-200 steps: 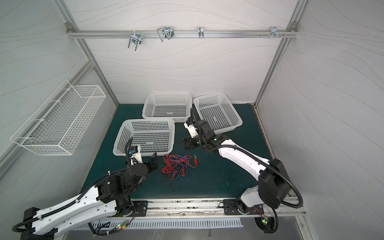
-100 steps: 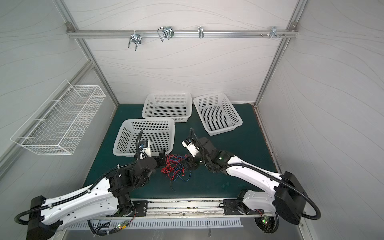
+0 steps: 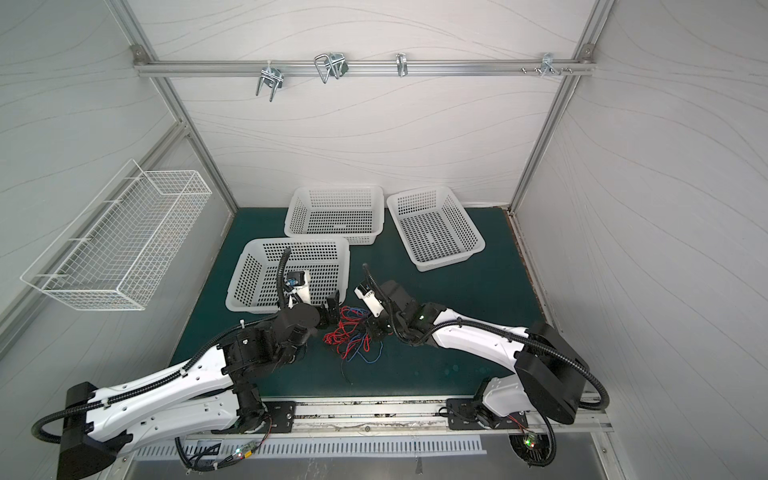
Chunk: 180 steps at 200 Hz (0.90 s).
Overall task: Untangle the cables
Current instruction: 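Lower both grippers onto the tangled red and blue wire pile, then grasp a blue wire with the left gripper while the right gripper grips the tangle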
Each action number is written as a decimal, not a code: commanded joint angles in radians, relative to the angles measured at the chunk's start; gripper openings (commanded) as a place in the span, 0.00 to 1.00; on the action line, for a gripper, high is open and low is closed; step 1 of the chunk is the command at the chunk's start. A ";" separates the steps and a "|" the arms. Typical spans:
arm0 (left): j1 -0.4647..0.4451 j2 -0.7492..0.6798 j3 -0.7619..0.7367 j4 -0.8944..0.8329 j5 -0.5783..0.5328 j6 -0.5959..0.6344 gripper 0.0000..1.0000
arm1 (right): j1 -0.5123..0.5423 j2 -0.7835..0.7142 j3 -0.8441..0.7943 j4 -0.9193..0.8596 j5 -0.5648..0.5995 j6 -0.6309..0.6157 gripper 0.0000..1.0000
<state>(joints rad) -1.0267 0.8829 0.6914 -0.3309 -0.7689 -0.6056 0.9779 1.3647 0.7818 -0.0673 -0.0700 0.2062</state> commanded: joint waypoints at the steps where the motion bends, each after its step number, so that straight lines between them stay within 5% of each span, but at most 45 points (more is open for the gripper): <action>1: -0.001 0.017 0.045 0.021 0.022 -0.001 0.99 | -0.035 -0.057 -0.015 -0.003 0.066 -0.013 0.14; 64: -0.002 0.165 0.117 0.055 0.126 0.091 0.99 | -0.227 -0.249 -0.011 -0.120 0.113 -0.070 0.00; 102: -0.001 0.247 0.147 0.136 0.194 0.155 0.99 | -0.339 -0.322 0.062 -0.171 -0.004 -0.093 0.00; 134: -0.002 0.286 0.159 0.226 0.248 0.220 0.99 | -0.346 -0.293 0.186 -0.250 -0.136 -0.110 0.00; 180: -0.002 0.310 0.128 0.424 0.394 0.315 0.99 | -0.346 -0.238 0.303 -0.334 -0.111 -0.027 0.00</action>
<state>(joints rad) -1.0267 1.1820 0.8024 -0.0910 -0.4782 -0.3683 0.6315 1.1049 1.0336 -0.3443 -0.1539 0.1390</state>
